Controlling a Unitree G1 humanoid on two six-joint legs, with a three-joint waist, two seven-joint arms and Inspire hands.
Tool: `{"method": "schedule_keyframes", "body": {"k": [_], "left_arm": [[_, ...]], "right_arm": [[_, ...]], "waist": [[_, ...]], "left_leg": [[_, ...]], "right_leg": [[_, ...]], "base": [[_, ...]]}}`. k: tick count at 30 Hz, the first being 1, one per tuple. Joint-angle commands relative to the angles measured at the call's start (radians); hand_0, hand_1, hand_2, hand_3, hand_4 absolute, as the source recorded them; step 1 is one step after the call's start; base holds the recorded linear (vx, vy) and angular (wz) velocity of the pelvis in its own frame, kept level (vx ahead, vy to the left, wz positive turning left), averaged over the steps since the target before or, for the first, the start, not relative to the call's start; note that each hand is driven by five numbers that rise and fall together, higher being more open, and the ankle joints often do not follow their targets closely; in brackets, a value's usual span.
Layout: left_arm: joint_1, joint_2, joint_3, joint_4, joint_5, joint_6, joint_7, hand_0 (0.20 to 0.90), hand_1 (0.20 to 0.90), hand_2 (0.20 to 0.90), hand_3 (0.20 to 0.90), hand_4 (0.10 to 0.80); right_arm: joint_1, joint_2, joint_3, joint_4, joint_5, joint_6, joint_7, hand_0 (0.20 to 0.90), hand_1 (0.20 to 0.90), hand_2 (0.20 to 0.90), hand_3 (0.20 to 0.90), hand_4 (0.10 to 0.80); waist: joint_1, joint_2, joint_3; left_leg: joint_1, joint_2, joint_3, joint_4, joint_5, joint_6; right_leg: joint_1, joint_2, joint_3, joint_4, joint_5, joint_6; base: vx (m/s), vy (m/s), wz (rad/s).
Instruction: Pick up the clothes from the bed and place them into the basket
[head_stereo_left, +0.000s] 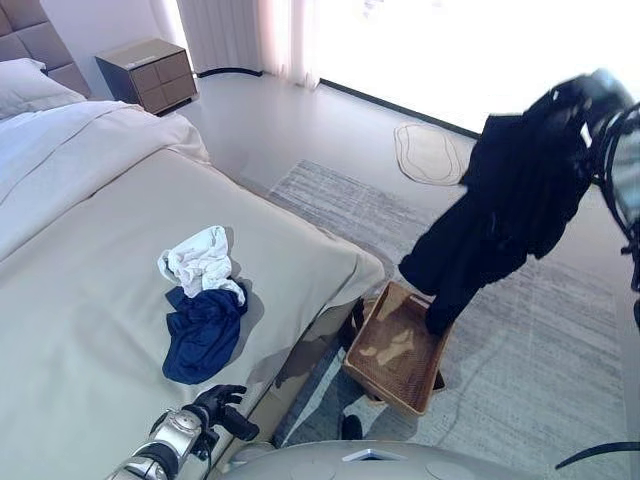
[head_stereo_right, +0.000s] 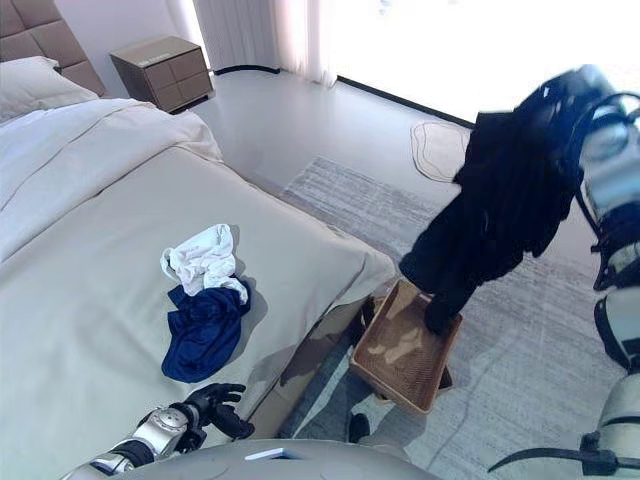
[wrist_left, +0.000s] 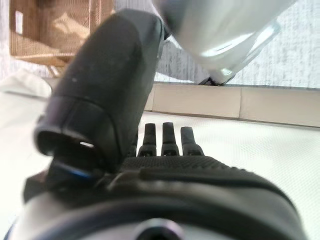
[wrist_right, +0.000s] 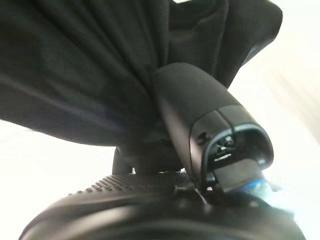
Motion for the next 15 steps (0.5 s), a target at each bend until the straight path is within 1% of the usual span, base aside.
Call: {"method": "schedule_keyframes", "body": {"k": [1, 3, 6, 8, 11, 15], "left_arm": [[-0.069, 0.03, -0.057, 0.018, 0.075, -0.055, -0.003, 0.9, 0.9, 0.9, 0.9, 0.8], [-0.094, 0.034, -0.076, 0.023, 0.075, -0.055, 0.005, 0.9, 0.9, 0.9, 0.9, 0.8], [-0.132, 0.031, -0.088, 0.019, 0.038, -0.054, 0.028, 0.9, 0.9, 0.9, 0.9, 0.8], [-0.155, 0.021, -0.082, 0.018, 0.006, -0.059, 0.049, 0.9, 0.9, 0.9, 0.9, 0.8], [-0.14, 0.012, -0.066, 0.004, 0.002, -0.069, 0.062, 0.9, 0.9, 0.9, 0.9, 0.8], [-0.114, 0.007, -0.063, 0.003, 0.011, -0.097, 0.064, 0.9, 0.9, 0.9, 0.9, 0.8]], "right_arm": [[-0.068, -0.001, -0.157, -0.082, -0.079, -0.052, -0.083, 0.3, 0.3, 0.3, 0.2, 0.1], [0.022, 0.042, -0.209, -0.14, -0.087, -0.022, -0.112, 0.3, 0.3, 0.3, 0.2, 0.1], [0.06, 0.085, -0.225, -0.145, -0.09, -0.025, -0.152, 0.3, 0.3, 0.3, 0.2, 0.1], [0.077, 0.107, -0.236, -0.131, -0.086, -0.037, -0.162, 0.3, 0.3, 0.3, 0.2, 0.1], [0.12, 0.126, -0.252, -0.108, -0.088, -0.051, -0.164, 0.3, 0.3, 0.3, 0.2, 0.1], [0.162, 0.144, -0.266, -0.082, -0.1, -0.059, -0.178, 0.3, 0.3, 0.3, 0.2, 0.1]], "waist": [[0.017, -0.022, 0.012], [0.01, -0.009, 0.035], [0.003, 0.009, 0.074], [-0.005, 0.026, 0.109], [-0.008, 0.044, 0.13], [-0.008, 0.061, 0.145]], "left_leg": [[-0.006, -0.022, -0.051, 0.013, -0.085, 0.009], [-0.032, -0.019, -0.054, 0.019, -0.078, 0.007], [-0.065, -0.015, -0.056, 0.031, -0.07, 0.006], [-0.083, -0.012, -0.057, 0.037, -0.063, 0.002], [-0.082, -0.014, -0.063, 0.034, -0.058, -0.003], [-0.087, -0.016, -0.072, 0.039, -0.053, -0.014]], "right_leg": [[0.025, -0.017, -0.067, 0.055, -0.062, 0.018], [-0.004, -0.019, -0.071, 0.064, -0.062, 0.017], [-0.039, -0.021, -0.076, 0.083, -0.064, 0.012], [-0.057, -0.019, -0.084, 0.095, -0.066, 0.006], [-0.054, -0.018, -0.09, 0.096, -0.07, 0.0], [-0.053, -0.022, -0.098, 0.107, -0.079, -0.004]], "base": [[-0.076, -0.142, 0.04], [-0.152, -0.116, 0.05], [-0.203, -0.062, 0.06], [-0.137, -0.038, 0.08], [0.011, -0.037, 0.06], [0.083, -0.047, 0.02]]}}
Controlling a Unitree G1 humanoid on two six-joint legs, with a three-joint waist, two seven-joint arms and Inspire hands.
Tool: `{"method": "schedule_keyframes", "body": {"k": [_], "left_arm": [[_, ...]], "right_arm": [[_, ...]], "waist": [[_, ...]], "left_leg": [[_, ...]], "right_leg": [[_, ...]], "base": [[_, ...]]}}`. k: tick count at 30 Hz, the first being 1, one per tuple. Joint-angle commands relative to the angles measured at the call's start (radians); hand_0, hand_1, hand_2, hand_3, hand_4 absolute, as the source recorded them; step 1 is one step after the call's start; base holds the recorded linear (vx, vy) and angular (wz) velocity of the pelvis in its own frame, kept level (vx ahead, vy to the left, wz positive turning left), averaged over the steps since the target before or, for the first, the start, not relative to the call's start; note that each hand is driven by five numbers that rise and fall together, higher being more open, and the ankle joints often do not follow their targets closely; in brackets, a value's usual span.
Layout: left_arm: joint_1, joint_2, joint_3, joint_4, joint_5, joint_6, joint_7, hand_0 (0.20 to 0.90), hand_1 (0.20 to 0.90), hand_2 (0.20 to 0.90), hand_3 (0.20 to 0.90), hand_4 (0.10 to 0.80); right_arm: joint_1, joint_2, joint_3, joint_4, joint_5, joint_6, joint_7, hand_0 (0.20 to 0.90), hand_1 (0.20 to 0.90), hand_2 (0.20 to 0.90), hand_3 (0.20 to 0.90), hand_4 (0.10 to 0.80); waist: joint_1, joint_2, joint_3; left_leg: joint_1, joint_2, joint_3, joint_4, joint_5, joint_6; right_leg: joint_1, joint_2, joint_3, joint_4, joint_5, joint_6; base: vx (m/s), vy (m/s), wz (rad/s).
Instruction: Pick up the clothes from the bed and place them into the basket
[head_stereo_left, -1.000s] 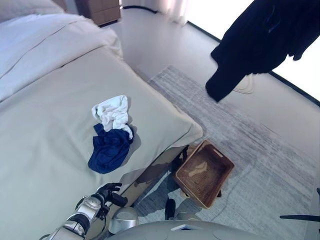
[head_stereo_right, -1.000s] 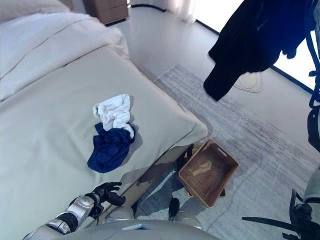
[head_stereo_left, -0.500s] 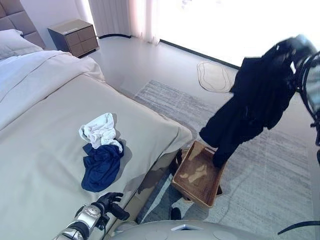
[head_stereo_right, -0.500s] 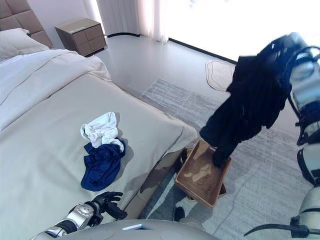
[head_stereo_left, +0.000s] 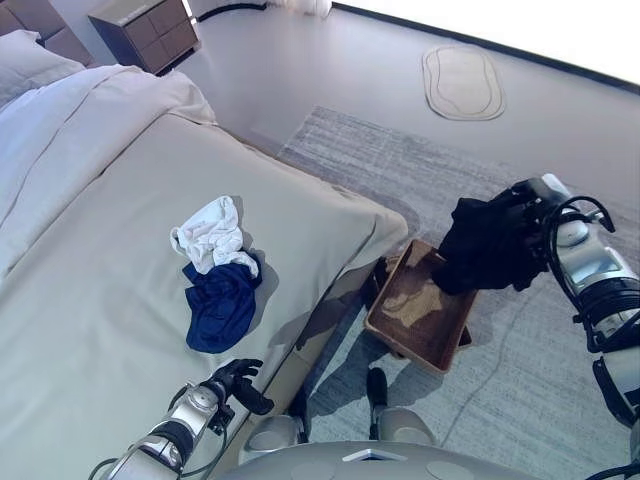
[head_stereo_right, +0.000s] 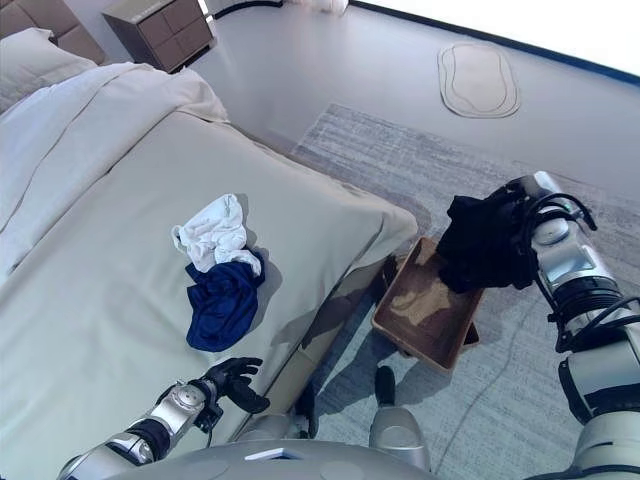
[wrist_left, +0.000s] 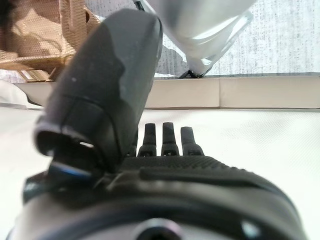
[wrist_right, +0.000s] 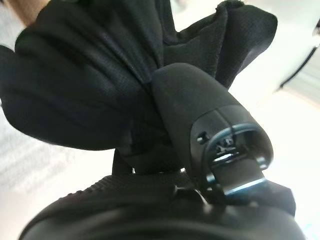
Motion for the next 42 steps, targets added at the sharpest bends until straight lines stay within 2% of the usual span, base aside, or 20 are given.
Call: {"method": "schedule_keyframes", "body": {"k": [1, 8, 9, 12, 15, 22, 28, 31, 35, 36, 42], "left_arm": [[-0.033, 0.033, -0.036, 0.008, -0.02, -0.064, 0.025, 0.9, 0.9, 0.9, 0.9, 0.8], [-0.124, 0.027, -0.072, -0.062, -0.12, -0.113, 0.046, 0.9, 0.9, 0.9, 0.9, 0.8], [-0.124, 0.022, -0.077, -0.08, -0.126, -0.119, 0.051, 0.9, 0.9, 0.9, 0.9, 0.8], [-0.129, 0.012, -0.087, -0.112, -0.144, -0.13, 0.056, 0.9, 0.9, 0.9, 0.9, 0.8], [-0.129, 0.017, -0.083, -0.124, -0.158, -0.133, 0.049, 0.9, 0.9, 0.9, 0.9, 0.8], [-0.084, 0.045, -0.019, -0.109, -0.192, -0.098, 0.061, 0.9, 0.9, 0.9, 0.9, 0.8], [0.01, 0.037, 0.066, -0.045, -0.18, -0.073, 0.074, 0.9, 0.9, 0.9, 0.9, 0.8], [0.034, 0.032, 0.087, -0.025, -0.194, -0.079, 0.076, 0.9, 0.9, 0.9, 0.9, 0.8], [0.051, 0.025, 0.096, -0.027, -0.204, -0.083, 0.079, 0.9, 0.9, 0.9, 0.9, 0.8], [0.059, 0.02, 0.097, -0.026, -0.208, -0.088, 0.079, 0.9, 0.9, 0.9, 0.9, 0.8], [0.035, 0.028, 0.106, -0.04, -0.209, -0.094, 0.064, 0.9, 0.9, 0.9, 0.9, 0.8]], "right_arm": [[-0.112, -0.047, -0.098, -0.027, -0.044, -0.092, -0.104, 0.3, 0.3, 0.3, 0.2, 0.1], [-0.219, -0.06, -0.053, 0.06, -0.039, -0.035, -0.197, 0.3, 0.3, 0.3, 0.2, 0.1], [-0.223, -0.058, -0.051, 0.08, -0.047, -0.02, -0.194, 0.9, 0.9, 0.9, 0.9, 0.8], [-0.221, -0.064, -0.042, 0.124, -0.052, -0.017, -0.189, 0.9, 0.9, 0.9, 0.9, 0.8], [-0.198, -0.06, -0.052, 0.106, -0.057, -0.023, -0.215, 0.9, 0.9, 0.9, 0.9, 0.8], [-0.155, -0.096, -0.076, 0.035, -0.081, -0.028, -0.196, 0.9, 0.9, 0.9, 0.9, 0.8], [-0.112, -0.105, -0.143, -0.044, -0.084, -0.084, -0.241, 0.9, 0.9, 0.9, 0.9, 0.8], [-0.116, -0.101, -0.156, -0.073, -0.113, -0.067, -0.236, 0.9, 0.9, 0.9, 0.9, 0.8], [-0.146, -0.112, -0.15, -0.075, -0.081, -0.095, -0.246, 0.9, 0.9, 0.9, 0.9, 0.8], [-0.148, -0.107, -0.154, -0.099, -0.083, -0.127, -0.247, 0.9, 0.9, 0.9, 0.9, 0.8], [-0.192, -0.045, -0.068, -0.359, -0.174, -0.168, -0.157, 0.9, 0.9, 0.9, 0.9, 0.8]], "waist": [[0.013, -0.045, 0.007], [0.017, 0.015, 0.137], [0.019, 0.025, 0.152], [0.024, 0.041, 0.174], [0.027, 0.04, 0.179], [0.039, -0.012, 0.152], [0.069, -0.067, 0.103], [0.083, -0.08, 0.09], [0.109, -0.092, 0.092], [0.12, -0.097, 0.093], [0.188, -0.126, 0.134]], "left_leg": [[-0.011, -0.019, -0.051, 0.042, -0.081, -0.02], [-0.145, -0.023, -0.08, 0.075, -0.038, -0.032], [-0.153, -0.024, -0.086, 0.075, -0.033, -0.033], [-0.162, -0.024, -0.096, 0.067, -0.023, -0.036], [-0.157, -0.023, -0.107, 0.056, -0.018, -0.038], [-0.135, -0.014, -0.097, 0.076, -0.04, -0.041], [-0.101, -0.022, -0.094, 0.118, -0.074, -0.032], [-0.097, -0.028, -0.093, 0.133, -0.086, -0.028], [-0.109, -0.036, -0.106, 0.162, -0.097, -0.022], [-0.113, -0.04, -0.112, 0.173, -0.101, -0.019], [-0.17, -0.064, -0.159, 0.226, -0.11, 0.005]], "right_leg": [[0.008, -0.024, -0.072, 0.109, -0.108, -0.011], [-0.134, -0.03, -0.087, 0.184, -0.113, -0.03], [-0.143, -0.03, -0.087, 0.186, -0.113, -0.032], [-0.154, -0.029, -0.093, 0.187, -0.113, -0.038], [-0.146, -0.025, -0.097, 0.18, -0.112, -0.04], [-0.119, -0.026, -0.121, 0.17, -0.11, -0.036], [-0.049, -0.017, -0.133, 0.136, -0.102, -0.032], [-0.036, -0.017, -0.135, 0.122, -0.097, -0.029], [-0.029, -0.021, -0.148, 0.121, -0.095, -0.03], [-0.026, -0.024, -0.155, 0.125, -0.097, -0.03], [-0.053, -0.055, -0.204, 0.186, -0.118, -0.029]], "base": [[-0.022, -0.053, 0.04], [-0.182, -0.025, 0.1], [-0.051, 0.005, 0.05], [-0.033, 0.001, 0.13], [0.021, -0.027, 0.13], [0.047, 0.01, 0.22], [0.152, 0.045, 0.08], [0.128, 0.113, 0.05], [0.057, 0.08, 0.04], [0.086, 0.087, 0.13], [0.025, 0.096, 0.23]]}}
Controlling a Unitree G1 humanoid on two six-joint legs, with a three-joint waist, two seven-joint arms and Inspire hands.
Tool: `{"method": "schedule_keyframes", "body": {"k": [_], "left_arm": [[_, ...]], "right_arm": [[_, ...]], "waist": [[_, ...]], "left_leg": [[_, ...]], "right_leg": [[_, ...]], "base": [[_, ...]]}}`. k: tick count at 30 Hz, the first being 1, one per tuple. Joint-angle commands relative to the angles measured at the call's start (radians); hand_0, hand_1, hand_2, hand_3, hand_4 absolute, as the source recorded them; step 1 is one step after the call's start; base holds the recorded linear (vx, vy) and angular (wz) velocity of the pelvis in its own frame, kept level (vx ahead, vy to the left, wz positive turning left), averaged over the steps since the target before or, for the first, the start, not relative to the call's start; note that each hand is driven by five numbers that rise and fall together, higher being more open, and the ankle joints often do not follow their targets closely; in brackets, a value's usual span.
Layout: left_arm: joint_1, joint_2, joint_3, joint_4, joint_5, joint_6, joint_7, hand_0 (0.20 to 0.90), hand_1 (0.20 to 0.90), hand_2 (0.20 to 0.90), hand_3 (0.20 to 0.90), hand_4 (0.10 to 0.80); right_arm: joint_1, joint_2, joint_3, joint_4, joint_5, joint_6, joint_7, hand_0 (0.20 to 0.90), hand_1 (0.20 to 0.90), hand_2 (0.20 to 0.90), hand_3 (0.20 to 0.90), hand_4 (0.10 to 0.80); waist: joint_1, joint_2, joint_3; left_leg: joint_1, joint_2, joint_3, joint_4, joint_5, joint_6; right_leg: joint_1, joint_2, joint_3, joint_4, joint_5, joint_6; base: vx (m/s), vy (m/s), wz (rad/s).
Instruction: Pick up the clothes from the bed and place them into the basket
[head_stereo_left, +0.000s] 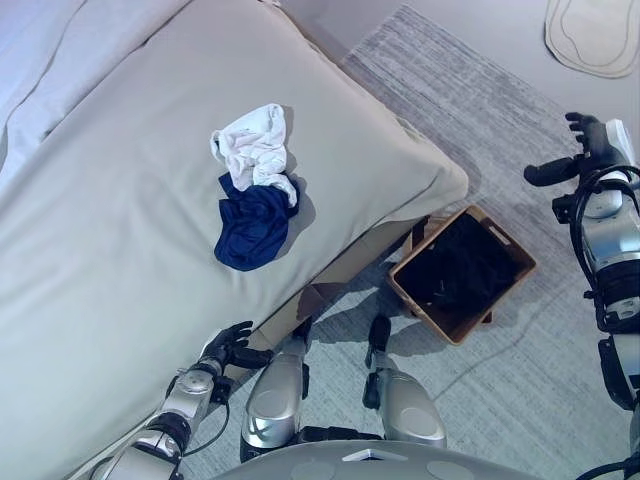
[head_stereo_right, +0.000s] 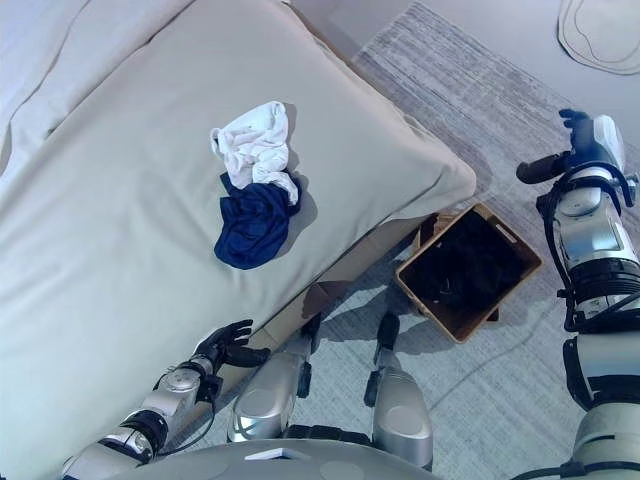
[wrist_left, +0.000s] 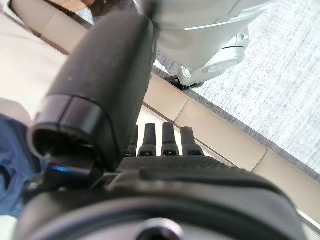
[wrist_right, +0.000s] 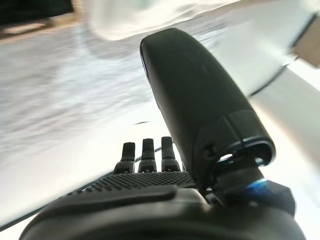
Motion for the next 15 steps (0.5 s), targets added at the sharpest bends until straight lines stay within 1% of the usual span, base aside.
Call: {"method": "schedule_keyframes", "body": {"k": [1, 4, 5, 6, 8, 11, 13, 15], "left_arm": [[0.043, 0.032, -0.027, 0.023, -0.007, -0.028, -0.006, 0.9, 0.9, 0.9, 0.9, 0.8], [0.027, 0.047, -0.04, -0.002, -0.005, -0.026, -0.001, 0.9, 0.9, 0.9, 0.9, 0.8], [0.026, 0.048, -0.04, -0.004, -0.004, -0.025, -0.002, 0.9, 0.9, 0.9, 0.9, 0.8], [0.018, 0.059, -0.056, -0.019, 0.004, -0.025, 0.003, 0.9, 0.9, 0.9, 0.9, 0.8], [0.005, 0.073, -0.076, -0.033, -0.007, -0.029, 0.013, 0.9, 0.9, 0.9, 0.9, 0.8], [-0.02, 0.094, -0.091, -0.071, -0.028, -0.026, 0.02, 0.9, 0.9, 0.9, 0.9, 0.8], [-0.015, 0.097, -0.103, -0.089, -0.043, -0.029, 0.017, 0.9, 0.9, 0.9, 0.9, 0.8], [-0.002, 0.098, -0.106, -0.111, -0.068, -0.023, 0.025, 0.9, 0.9, 0.9, 0.9, 0.8]], "right_arm": [[-0.103, -0.006, 0.101, -0.171, -0.094, -0.122, 0.014, 0.9, 0.9, 0.9, 0.9, 0.8], [-0.173, 0.043, 0.19, -0.195, -0.189, -0.145, -0.007, 0.9, 0.9, 0.9, 0.9, 0.8], [-0.178, 0.046, 0.194, -0.194, -0.199, -0.149, -0.008, 0.9, 0.9, 0.9, 0.9, 0.8], [-0.244, 0.075, 0.256, -0.165, -0.249, -0.145, -0.047, 0.9, 0.9, 0.9, 0.9, 0.8], [-0.335, 0.114, 0.322, -0.117, -0.295, -0.137, -0.078, 0.9, 0.9, 0.9, 0.9, 0.8], [-0.479, 0.17, 0.408, -0.001, -0.342, -0.085, -0.091, 0.9, 0.9, 0.9, 0.9, 0.8], [-0.533, 0.191, 0.45, 0.073, -0.307, -0.053, -0.086, 0.9, 0.9, 0.9, 0.9, 0.8], [-0.584, 0.223, 0.488, 0.18, -0.255, -0.005, -0.056, 0.9, 0.9, 0.9, 0.9, 0.8]], "waist": [[0.066, -0.122, -0.091], [0.109, -0.135, -0.056], [0.11, -0.135, -0.054], [0.143, -0.138, -0.03], [0.182, -0.137, -0.001], [0.232, -0.128, 0.038], [0.257, -0.12, 0.048], [0.286, -0.113, 0.048]], "left_leg": [[-0.053, -0.039, 0.014, 0.175, -0.17, 0.04], [-0.084, -0.046, -0.005, 0.196, -0.171, 0.053], [-0.086, -0.047, -0.007, 0.198, -0.171, 0.053], [-0.103, -0.051, -0.027, 0.207, -0.17, 0.058], [-0.128, -0.056, -0.05, 0.22, -0.17, 0.065], [-0.173, -0.061, -0.079, 0.224, -0.156, 0.071], [-0.19, -0.065, -0.097, 0.221, -0.15, 0.073], [-0.236, -0.075, -0.121, 0.223, -0.144, 0.074]], "right_leg": [[-0.053, -0.036, -0.03, 0.189, -0.124, -0.019], [-0.065, -0.047, -0.067, 0.224, -0.134, -0.018], [-0.066, -0.048, -0.069, 0.225, -0.135, -0.018], [-0.068, -0.053, -0.091, 0.239, -0.136, -0.013], [-0.08, -0.06, -0.111, 0.263, -0.139, -0.005], [-0.118, -0.077, -0.142, 0.294, -0.131, 0.013], [-0.129, -0.085, -0.156, 0.298, -0.127, 0.018], [-0.162, -0.097, -0.173, 0.307, -0.123, 0.022]], "base": [[0.0, 0.034, 0.28], [0.014, 0.006, 0.27], [0.023, -0.017, 0.38], [0.015, -0.011, 0.41], [-0.007, 0.007, 0.43], [-0.031, 0.032, 0.35], [0.0, 0.072, 0.32], [-0.009, 0.132, 0.46]]}}
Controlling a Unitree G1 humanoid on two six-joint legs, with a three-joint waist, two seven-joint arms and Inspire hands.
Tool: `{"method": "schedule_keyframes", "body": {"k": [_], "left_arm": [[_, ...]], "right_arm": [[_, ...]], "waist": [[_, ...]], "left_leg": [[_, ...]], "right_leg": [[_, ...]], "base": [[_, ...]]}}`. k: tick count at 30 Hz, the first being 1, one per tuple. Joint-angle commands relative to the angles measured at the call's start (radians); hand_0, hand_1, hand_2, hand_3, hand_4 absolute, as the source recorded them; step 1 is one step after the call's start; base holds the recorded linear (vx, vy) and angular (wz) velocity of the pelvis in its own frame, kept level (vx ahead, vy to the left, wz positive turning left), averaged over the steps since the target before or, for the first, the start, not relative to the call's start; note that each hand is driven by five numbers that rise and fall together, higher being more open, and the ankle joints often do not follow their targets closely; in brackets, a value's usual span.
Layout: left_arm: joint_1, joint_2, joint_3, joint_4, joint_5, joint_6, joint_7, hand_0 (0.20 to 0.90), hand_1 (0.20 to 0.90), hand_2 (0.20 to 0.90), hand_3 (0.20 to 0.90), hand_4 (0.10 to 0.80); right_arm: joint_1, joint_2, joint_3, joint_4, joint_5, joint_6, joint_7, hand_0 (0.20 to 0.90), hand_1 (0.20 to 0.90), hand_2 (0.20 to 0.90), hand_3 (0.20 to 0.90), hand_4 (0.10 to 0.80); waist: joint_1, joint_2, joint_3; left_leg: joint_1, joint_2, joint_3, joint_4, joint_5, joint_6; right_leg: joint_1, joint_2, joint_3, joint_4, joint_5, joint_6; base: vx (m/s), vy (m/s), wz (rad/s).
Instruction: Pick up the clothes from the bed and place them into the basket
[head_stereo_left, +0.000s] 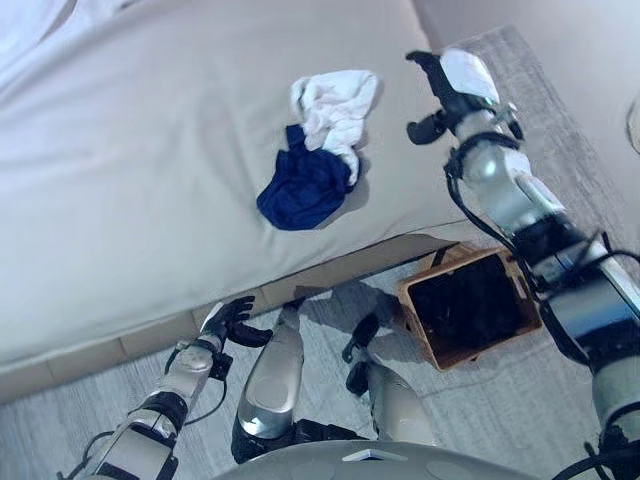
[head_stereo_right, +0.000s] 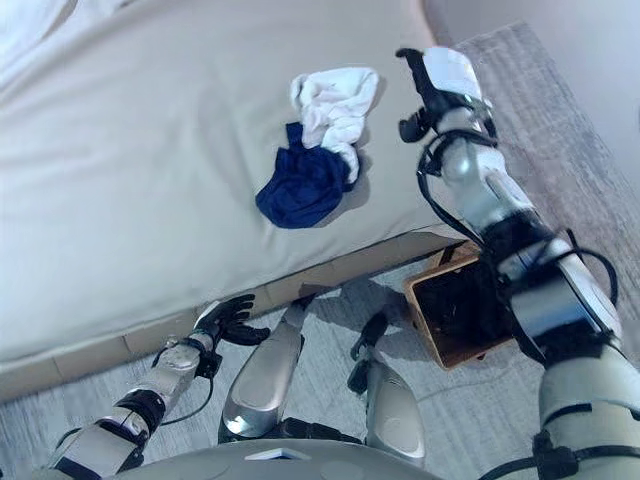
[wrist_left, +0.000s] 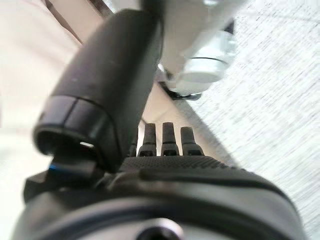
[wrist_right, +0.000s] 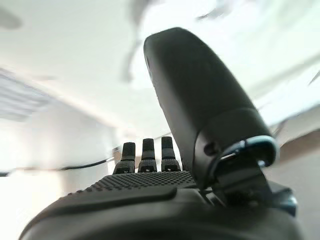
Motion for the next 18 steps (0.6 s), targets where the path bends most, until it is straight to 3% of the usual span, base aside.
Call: {"method": "schedule_keyframes", "body": {"k": [1, 10, 14, 18], "left_arm": [[0.077, 0.039, -0.033, -0.055, -0.055, -0.001, 0.02, 0.9, 0.9, 0.9, 0.9, 0.8], [0.142, 0.038, -0.018, -0.08, -0.153, -0.05, 0.009, 0.9, 0.9, 0.9, 0.9, 0.8], [0.177, 0.04, -0.016, -0.111, -0.194, -0.11, -0.002, 0.9, 0.9, 0.9, 0.9, 0.8], [0.198, 0.044, -0.012, -0.142, -0.245, -0.165, -0.018, 0.9, 0.9, 0.9, 0.9, 0.8]], "right_arm": [[-0.179, -0.03, 0.062, 0.041, 0.078, 0.077, -0.026, 0.9, 0.9, 0.9, 0.9, 0.8], [-0.289, 0.037, 0.064, 0.342, 0.126, 0.175, -0.051, 0.9, 0.9, 0.9, 0.9, 0.8], [-0.33, 0.012, 0.066, 0.465, 0.193, 0.321, -0.057, 0.9, 0.9, 0.9, 0.9, 0.8], [-0.361, -0.017, 0.064, 0.529, 0.233, 0.362, -0.109, 0.9, 0.9, 0.9, 0.9, 0.8]], "waist": [[0.053, -0.016, 0.01], [0.128, 0.027, 0.01], [0.15, 0.047, 0.01], [0.16, 0.064, 0.01]], "left_leg": [[-0.067, -0.051, 0.041, 0.126, -0.126, 0.095], [-0.289, -0.07, 0.008, 0.218, -0.133, 0.096], [-0.386, -0.075, 0.002, 0.247, -0.122, 0.098], [-0.449, -0.079, 0.001, 0.259, -0.114, 0.1]], "right_leg": [[-0.037, -0.061, -0.013, 0.121, -0.024, 0.015], [-0.234, -0.12, -0.047, 0.284, -0.061, 0.031], [-0.321, -0.133, -0.066, 0.356, -0.076, 0.032], [-0.374, -0.143, -0.079, 0.387, -0.081, 0.034]], "base": [[-0.035, 0.132, 0.47], [-0.001, 0.131, 0.23], [-0.059, 0.083, 0.03], [-0.045, 0.043, 0.02]]}}
